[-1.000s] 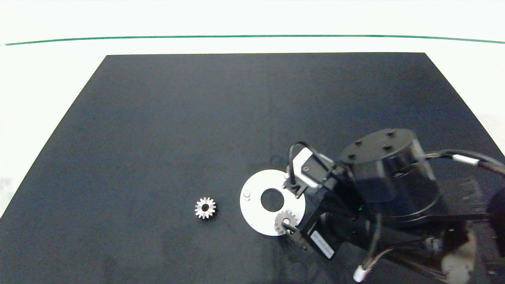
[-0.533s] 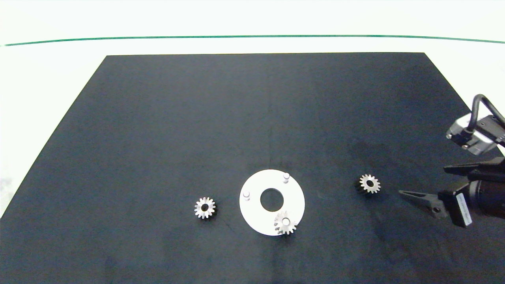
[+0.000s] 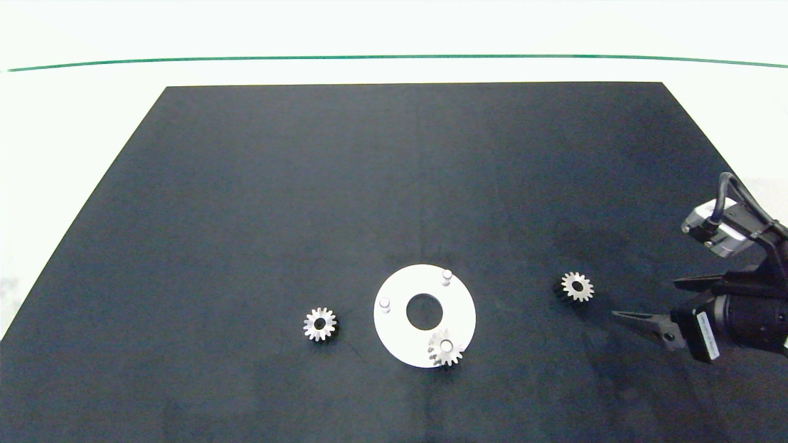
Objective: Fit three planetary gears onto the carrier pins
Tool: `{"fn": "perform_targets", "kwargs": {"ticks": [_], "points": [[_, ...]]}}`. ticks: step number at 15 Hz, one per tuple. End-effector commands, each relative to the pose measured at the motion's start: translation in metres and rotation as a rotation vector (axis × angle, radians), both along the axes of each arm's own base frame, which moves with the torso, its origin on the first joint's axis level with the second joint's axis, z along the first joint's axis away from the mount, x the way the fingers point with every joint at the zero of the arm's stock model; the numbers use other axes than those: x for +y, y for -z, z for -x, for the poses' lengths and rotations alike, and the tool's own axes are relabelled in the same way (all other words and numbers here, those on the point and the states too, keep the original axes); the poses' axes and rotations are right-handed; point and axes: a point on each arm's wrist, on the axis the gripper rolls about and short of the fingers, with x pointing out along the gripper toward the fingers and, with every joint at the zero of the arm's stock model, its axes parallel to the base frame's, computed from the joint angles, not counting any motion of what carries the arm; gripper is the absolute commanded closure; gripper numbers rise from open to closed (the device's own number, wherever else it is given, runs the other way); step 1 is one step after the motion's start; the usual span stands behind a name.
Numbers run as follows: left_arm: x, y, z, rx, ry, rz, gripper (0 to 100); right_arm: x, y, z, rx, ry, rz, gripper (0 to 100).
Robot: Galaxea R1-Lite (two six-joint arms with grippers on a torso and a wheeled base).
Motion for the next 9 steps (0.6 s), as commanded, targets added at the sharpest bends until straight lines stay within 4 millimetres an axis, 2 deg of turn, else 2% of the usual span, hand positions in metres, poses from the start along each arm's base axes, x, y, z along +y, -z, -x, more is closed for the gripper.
{"fn": "perform_targets", "kwargs": {"ticks": [1,4,9], "points": [[0.000,0.000,0.000,0.004,-0.002,-0.002,0,0.015,0.018,-0.020,0.057,-0.048,0.014,0],[0.000,0.000,0.000,0.004,-0.002,-0.002,0,0.032,0.025,-0.032,0.061,-0.101,0.019,0],[0.000,0.000,0.000,0.004,0.000,-0.002,0,0.039,0.033,-0.055,0.051,-0.091,0.022,2]]}}
